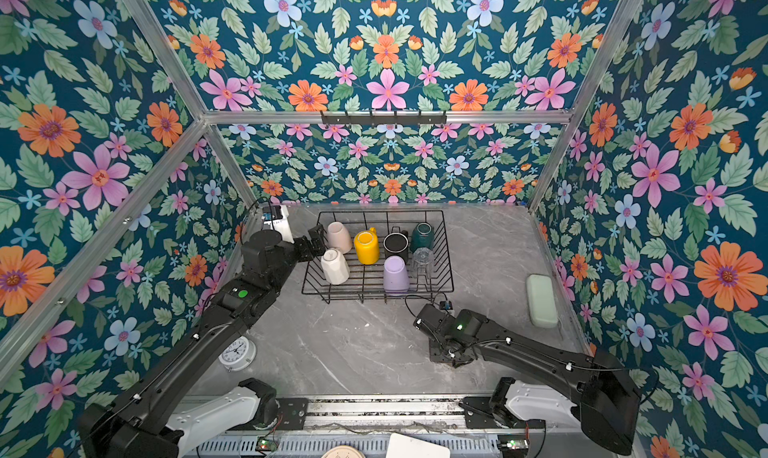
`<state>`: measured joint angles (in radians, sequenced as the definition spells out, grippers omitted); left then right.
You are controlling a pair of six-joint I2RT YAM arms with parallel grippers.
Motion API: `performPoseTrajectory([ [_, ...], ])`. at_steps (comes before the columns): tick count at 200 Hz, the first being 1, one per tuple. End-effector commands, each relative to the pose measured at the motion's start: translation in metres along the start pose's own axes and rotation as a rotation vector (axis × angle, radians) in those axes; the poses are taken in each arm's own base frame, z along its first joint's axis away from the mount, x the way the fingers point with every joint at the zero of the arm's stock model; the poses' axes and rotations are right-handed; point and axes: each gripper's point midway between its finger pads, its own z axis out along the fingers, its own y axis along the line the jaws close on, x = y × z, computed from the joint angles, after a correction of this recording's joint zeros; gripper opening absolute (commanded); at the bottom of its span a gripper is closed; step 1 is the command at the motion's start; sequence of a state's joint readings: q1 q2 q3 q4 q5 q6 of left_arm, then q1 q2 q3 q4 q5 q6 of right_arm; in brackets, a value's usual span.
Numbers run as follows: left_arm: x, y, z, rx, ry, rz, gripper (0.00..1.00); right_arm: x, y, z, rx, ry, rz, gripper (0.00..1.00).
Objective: Load the cups into the dish rack
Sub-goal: 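Close the right gripper on the olive glass while the left gripper withdraws, then lift the olive glass and carry it toward the left gripper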
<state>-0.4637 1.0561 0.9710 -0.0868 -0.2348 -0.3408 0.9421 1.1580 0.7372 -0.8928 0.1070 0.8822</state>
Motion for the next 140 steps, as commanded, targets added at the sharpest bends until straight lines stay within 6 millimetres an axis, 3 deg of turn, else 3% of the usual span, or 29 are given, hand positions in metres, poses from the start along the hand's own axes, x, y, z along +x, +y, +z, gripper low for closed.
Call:
performPoseTrajectory([
  [1,-0.004,0.002,0.0,-0.011,-0.017,-0.009,1.0,-0.002,0.001,0.003,0.006,-0.008,-0.001,0.27],
  [43,-0.004,0.006,0.001,-0.028,-0.021,-0.018,1.0,-0.007,-0.002,0.0,0.036,-0.023,-0.025,0.16],
  [74,-0.004,0.011,0.001,-0.049,-0.028,-0.031,1.0,-0.013,0.0,-0.008,0.028,-0.048,-0.037,0.0],
  [140,-0.006,0.014,-0.001,-0.03,-0.041,-0.066,1.0,-0.039,0.004,-0.05,-0.045,-0.168,-0.029,0.0],
])
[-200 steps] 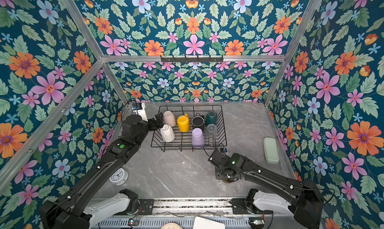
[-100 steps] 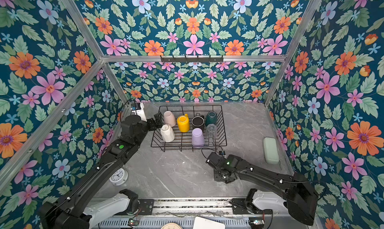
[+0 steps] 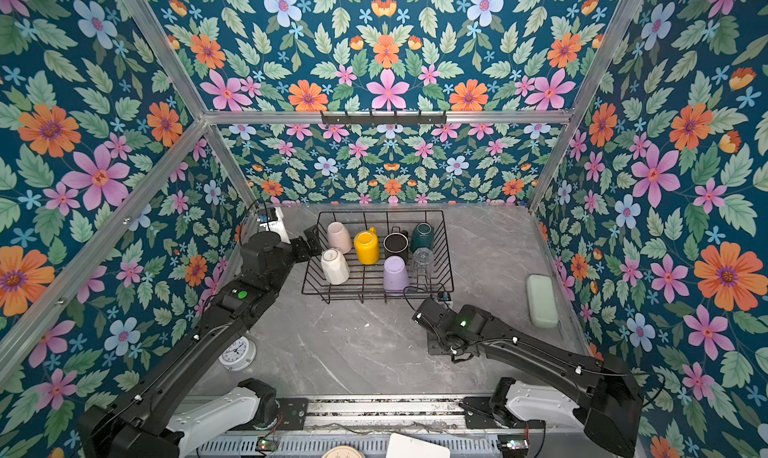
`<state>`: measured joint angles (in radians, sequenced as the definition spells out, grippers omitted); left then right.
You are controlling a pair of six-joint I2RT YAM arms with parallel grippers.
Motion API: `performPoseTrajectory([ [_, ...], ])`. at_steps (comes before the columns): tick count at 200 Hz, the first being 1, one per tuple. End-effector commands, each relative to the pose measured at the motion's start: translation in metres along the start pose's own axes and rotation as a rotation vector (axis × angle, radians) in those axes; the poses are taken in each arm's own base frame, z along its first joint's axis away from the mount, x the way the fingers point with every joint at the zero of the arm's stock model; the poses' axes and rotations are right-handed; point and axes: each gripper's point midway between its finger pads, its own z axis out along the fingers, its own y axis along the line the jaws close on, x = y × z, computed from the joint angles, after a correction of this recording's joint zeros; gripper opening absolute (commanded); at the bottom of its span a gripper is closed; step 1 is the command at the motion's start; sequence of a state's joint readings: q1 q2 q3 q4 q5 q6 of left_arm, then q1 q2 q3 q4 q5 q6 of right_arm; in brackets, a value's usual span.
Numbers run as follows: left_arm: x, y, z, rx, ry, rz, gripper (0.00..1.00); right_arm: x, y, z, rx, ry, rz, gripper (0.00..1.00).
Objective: Load the cups into the dish rack
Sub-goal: 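Lift the olive glass and carry it toward the left gripper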
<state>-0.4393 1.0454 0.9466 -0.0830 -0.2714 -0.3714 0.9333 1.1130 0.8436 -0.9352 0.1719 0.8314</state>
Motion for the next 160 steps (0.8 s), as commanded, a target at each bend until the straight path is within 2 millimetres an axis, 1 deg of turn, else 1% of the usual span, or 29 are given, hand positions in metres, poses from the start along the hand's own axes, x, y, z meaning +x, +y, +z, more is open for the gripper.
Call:
performPoseTrajectory([
  [1,-0.009,-0.004,-0.002,0.033,-0.029,-0.034,1.0,-0.013,-0.005,-0.015,-0.008,-0.051,-0.003,0.0],
  [7,-0.009,-0.006,-0.003,0.059,-0.028,-0.039,1.0,-0.018,-0.002,-0.02,-0.042,-0.066,0.008,0.0],
  [19,-0.012,-0.014,-0.005,0.126,-0.035,-0.055,1.0,-0.034,0.01,-0.033,-0.151,-0.113,0.039,0.0],
  [39,-0.015,-0.028,-0.01,0.256,-0.043,-0.081,1.0,-0.063,0.025,-0.062,-0.288,-0.225,0.071,0.0],
  [60,-0.013,-0.048,-0.018,0.414,-0.025,-0.08,1.0,-0.086,0.035,-0.089,-0.366,-0.312,0.055,0.0],
  [72,-0.01,-0.061,-0.024,0.51,-0.017,-0.067,1.0,-0.098,0.043,-0.1,-0.418,-0.34,0.051,0.0],
  [91,-0.003,-0.084,-0.037,0.675,0.012,-0.037,1.0,-0.116,0.058,-0.117,-0.557,-0.366,0.068,0.0],
  [102,0.003,-0.098,-0.049,0.783,0.033,-0.014,1.0,-0.125,0.065,-0.124,-0.631,-0.373,0.088,0.0],
  [113,0.007,-0.107,-0.059,0.868,0.045,0.002,1.0,-0.133,0.071,-0.13,-0.691,-0.381,0.093,0.0],
  [143,0.013,-0.123,-0.088,1.053,0.047,0.031,1.0,-0.149,0.089,-0.149,-0.858,-0.394,0.094,0.0],
  [160,0.015,-0.129,-0.098,1.122,0.055,0.041,1.0,-0.155,0.1,-0.159,-0.937,-0.399,0.068,0.0],
])
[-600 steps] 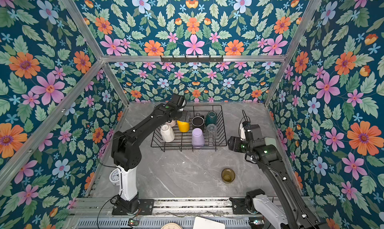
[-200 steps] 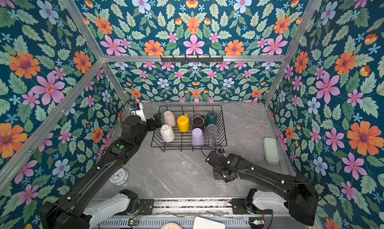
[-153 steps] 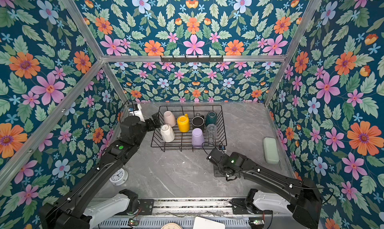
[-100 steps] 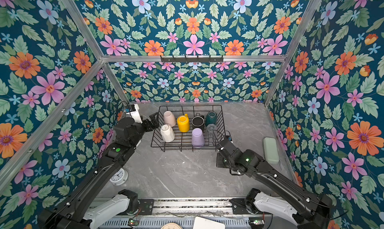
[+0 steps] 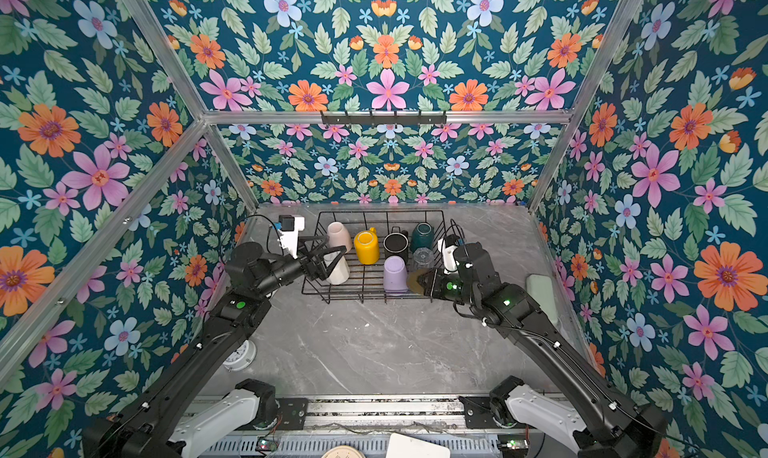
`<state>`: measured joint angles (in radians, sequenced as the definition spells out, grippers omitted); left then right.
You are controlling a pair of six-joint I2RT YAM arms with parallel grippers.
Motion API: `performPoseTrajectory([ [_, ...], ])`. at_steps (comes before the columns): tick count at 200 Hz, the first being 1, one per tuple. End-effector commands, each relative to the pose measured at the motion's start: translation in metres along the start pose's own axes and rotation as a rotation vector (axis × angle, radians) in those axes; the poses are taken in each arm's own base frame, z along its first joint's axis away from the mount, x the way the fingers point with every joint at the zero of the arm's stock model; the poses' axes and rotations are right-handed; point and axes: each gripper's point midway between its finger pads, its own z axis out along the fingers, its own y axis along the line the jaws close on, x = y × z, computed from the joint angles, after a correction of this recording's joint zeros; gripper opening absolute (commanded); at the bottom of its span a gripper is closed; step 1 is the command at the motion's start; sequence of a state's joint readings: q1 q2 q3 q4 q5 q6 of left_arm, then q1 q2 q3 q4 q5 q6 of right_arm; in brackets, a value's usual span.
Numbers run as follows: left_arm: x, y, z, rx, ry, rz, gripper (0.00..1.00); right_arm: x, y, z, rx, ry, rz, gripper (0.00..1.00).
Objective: Load the cups into the dish rack
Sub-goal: 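Lift the olive glass and carry it toward the left gripper, then close the left gripper on the olive glass held by the right gripper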
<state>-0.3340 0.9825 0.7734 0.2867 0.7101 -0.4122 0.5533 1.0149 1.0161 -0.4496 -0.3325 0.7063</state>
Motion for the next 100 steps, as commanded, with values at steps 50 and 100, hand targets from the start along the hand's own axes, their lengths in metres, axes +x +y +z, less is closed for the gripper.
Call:
performPoseTrajectory([
  [50,0.007,-0.055,-0.008,0.322,0.054,0.066,1.0,-0.027,0.09,0.001,-0.448,0.015,-0.047,0.0],
  [100,0.011,-0.06,-0.01,0.36,0.072,0.074,1.0,-0.031,0.116,0.005,-0.593,0.067,-0.038,0.0],
])
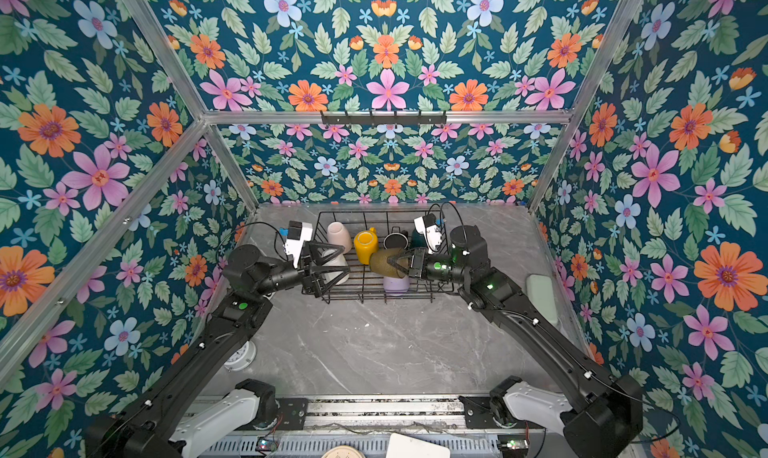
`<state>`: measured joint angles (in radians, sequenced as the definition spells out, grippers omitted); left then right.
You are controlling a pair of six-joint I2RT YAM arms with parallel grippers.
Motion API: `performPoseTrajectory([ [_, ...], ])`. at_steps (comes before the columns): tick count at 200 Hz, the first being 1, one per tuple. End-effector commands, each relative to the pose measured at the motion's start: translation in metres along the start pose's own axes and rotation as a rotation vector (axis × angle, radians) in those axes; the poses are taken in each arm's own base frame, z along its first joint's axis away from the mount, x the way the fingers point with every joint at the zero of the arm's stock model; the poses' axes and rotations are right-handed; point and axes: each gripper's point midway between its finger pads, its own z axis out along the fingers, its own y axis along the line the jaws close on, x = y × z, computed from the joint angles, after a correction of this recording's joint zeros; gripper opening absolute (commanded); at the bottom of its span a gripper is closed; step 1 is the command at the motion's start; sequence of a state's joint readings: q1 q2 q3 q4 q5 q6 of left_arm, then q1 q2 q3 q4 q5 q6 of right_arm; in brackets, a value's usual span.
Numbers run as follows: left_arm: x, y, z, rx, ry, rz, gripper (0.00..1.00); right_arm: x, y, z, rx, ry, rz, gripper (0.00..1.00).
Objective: Load the cups into the dish rack
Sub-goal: 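Close the left gripper on the olive glass held by the right gripper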
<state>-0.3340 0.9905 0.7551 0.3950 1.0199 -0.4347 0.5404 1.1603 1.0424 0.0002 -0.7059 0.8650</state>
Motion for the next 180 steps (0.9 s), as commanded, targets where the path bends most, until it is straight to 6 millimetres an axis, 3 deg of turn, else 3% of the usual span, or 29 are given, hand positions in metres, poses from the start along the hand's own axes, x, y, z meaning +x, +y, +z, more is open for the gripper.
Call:
performPoseTrajectory([
  [1,-0.002,-0.01,0.0,0.055,0.003,0.037,1.0,-0.006,0.029,0.003,-0.137,0.013,-0.034,0.0],
  [111,0.001,-0.013,0.002,0.085,0.037,0.04,1.0,0.019,0.066,0.019,-0.279,0.125,-0.078,0.0],
  [180,0.002,-0.019,0.001,0.117,0.049,0.041,1.0,0.023,0.082,0.029,-0.354,0.16,-0.079,0.0],
])
